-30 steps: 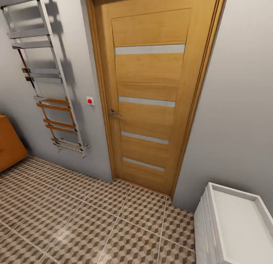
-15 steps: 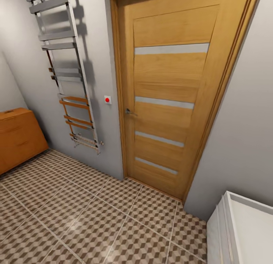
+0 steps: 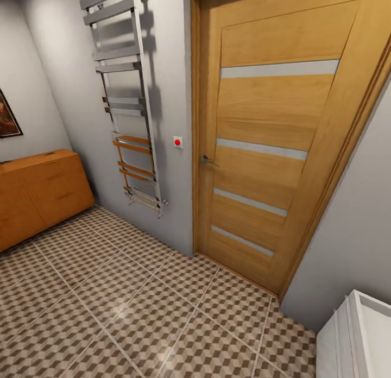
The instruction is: Take the four mousetraps from the cabinet in the bathroom and place them on the bathroom floor. Make sure all four end up on the same floor surface, and ensure that at least two of them are either under or directly next to the same bathroom sink.
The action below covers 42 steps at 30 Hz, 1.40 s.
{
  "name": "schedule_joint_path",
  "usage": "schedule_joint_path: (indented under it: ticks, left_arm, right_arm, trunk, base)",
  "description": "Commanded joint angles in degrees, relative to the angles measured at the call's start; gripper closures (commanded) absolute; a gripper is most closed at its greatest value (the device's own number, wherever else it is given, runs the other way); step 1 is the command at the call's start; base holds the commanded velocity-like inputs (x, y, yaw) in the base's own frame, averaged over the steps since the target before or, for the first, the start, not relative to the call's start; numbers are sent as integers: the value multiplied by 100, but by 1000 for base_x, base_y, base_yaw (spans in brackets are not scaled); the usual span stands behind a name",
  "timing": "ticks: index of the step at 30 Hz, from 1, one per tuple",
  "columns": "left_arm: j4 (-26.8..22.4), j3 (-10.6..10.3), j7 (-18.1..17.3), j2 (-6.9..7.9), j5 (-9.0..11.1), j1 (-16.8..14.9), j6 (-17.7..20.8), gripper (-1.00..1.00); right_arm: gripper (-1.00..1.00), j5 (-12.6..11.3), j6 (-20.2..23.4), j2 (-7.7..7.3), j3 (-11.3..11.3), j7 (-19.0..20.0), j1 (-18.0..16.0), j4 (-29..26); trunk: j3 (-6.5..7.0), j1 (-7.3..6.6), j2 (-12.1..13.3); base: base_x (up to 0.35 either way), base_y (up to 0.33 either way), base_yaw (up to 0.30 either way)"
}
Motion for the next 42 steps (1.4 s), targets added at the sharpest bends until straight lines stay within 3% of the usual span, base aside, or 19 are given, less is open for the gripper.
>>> schedule_joint_path:
  ticks: [1, 19, 42]
  left_arm:
    - [23, -49, 7, -3, 44, -12, -32, -100]
    - [23, -48, 9, -3, 44, -10, -32, -100]
    - [23, -49, 9, -3, 44, -11, -32, -100]
  right_arm:
    - [-100, -58, -17, -3, 48, -4, -3, -1]
    - [-100, -58, -17, -3, 51, -4, -3, -1]
    - [-100, -58, -15, -3, 51, -4, -3, -1]
  trunk:
    - [-12, 4, -12]
    - [-12, 4, -12]
    - [-12, 4, -12]
  base:
    - [0, 0, 258]
    - [0, 6, 258]
    - [51, 210, 257]
